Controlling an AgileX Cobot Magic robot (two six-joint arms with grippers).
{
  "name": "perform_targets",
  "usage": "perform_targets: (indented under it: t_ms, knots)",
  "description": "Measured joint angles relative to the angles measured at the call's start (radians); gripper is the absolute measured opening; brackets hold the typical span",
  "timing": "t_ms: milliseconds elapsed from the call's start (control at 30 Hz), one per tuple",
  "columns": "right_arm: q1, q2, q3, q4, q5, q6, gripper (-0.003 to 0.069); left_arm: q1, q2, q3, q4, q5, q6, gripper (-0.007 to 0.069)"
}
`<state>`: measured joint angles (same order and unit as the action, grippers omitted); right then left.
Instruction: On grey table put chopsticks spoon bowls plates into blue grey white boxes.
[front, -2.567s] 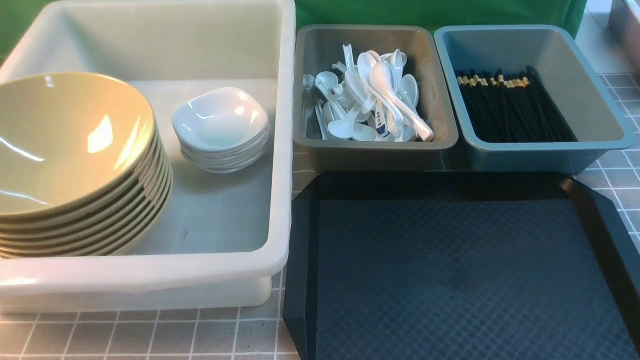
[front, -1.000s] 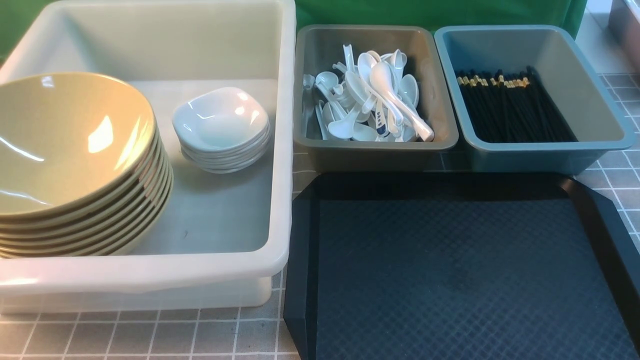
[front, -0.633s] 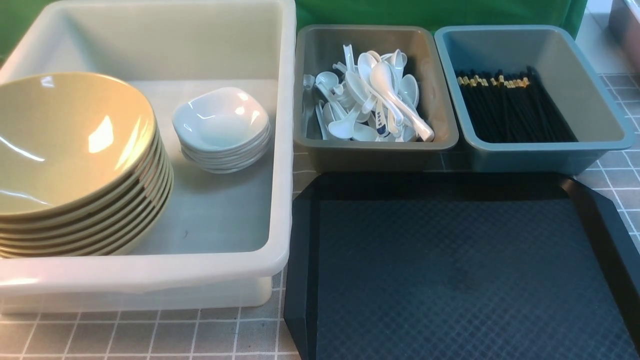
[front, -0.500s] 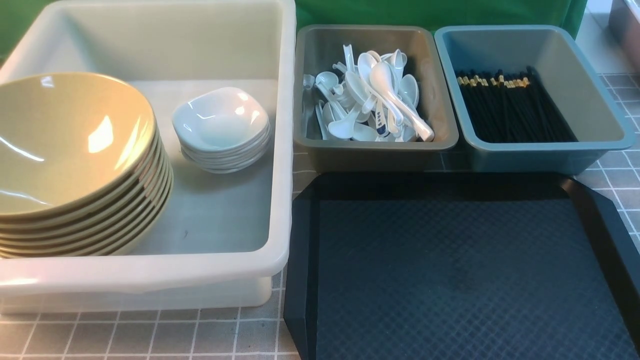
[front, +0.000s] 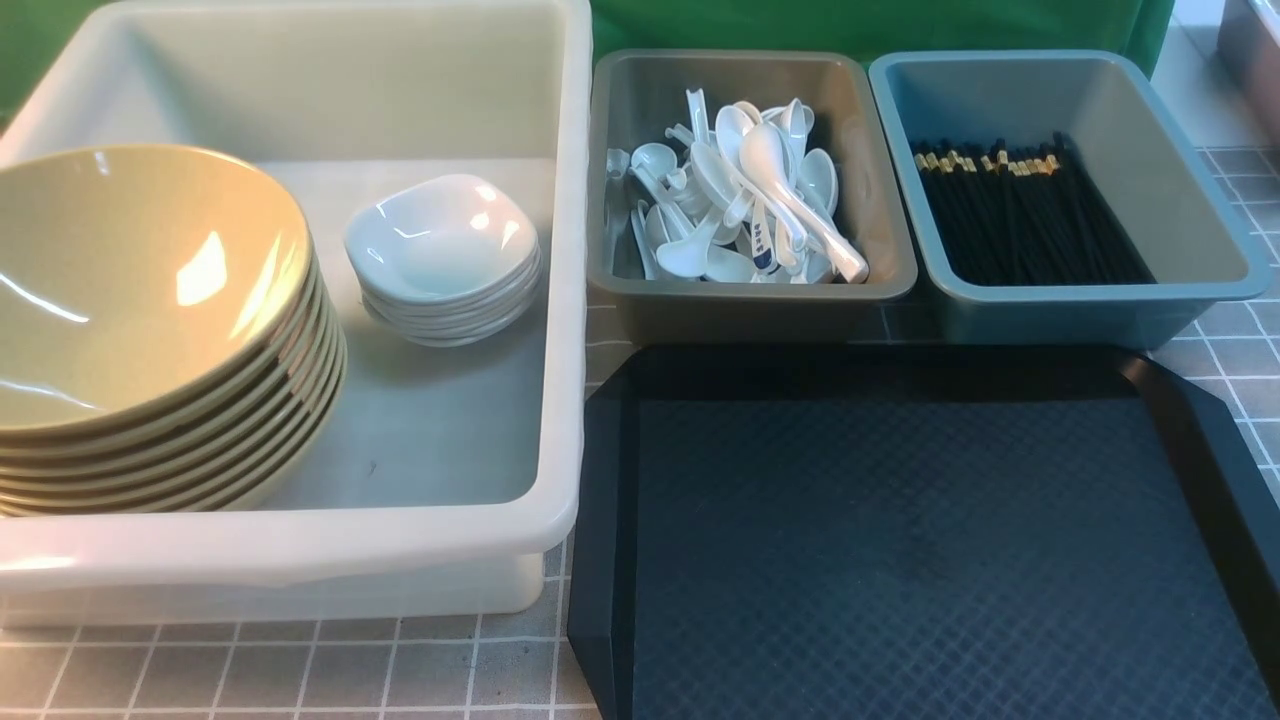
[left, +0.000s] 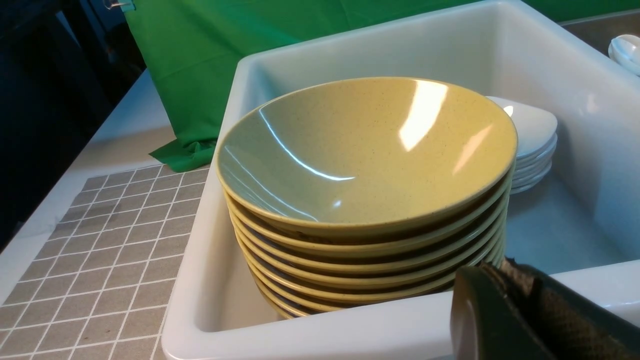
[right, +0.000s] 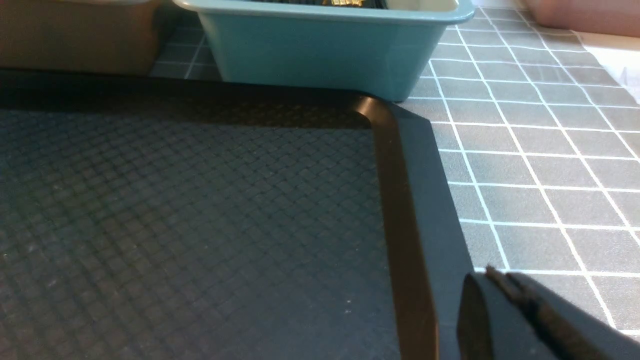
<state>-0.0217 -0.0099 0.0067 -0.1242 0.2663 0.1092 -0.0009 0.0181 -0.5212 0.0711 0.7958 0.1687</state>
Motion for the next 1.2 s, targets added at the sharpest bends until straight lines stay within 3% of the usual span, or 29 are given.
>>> perform_targets:
  t_ms: [500, 800, 867, 1033, 1200]
  knots:
    - [0.000, 0.000, 0.000, 0.000, 0.000, 0.000, 0.0010, 0.000, 0.000, 0.053, -0.008, -0.040, -0.001, -0.0011]
    - [0.000, 0.000, 0.000, 0.000, 0.000, 0.000, 0.0020, 0.048, -0.004, 0.392, -0.024, -0.586, -0.003, -0.0011]
    - [0.000, 0.000, 0.000, 0.000, 0.000, 0.000, 0.0022, 0.057, -0.018, 0.467, -0.034, -0.647, -0.009, -0.0011]
    - [0.000, 0.000, 0.000, 0.000, 0.000, 0.000, 0.0024, 0.060, -0.030, 0.547, -0.071, -0.663, -0.017, -0.0011]
    - [0.000, 0.000, 0.000, 0.000, 0.000, 0.000, 0.0029, 0.060, -0.030, 0.548, -0.071, -0.578, -0.023, -0.0011]
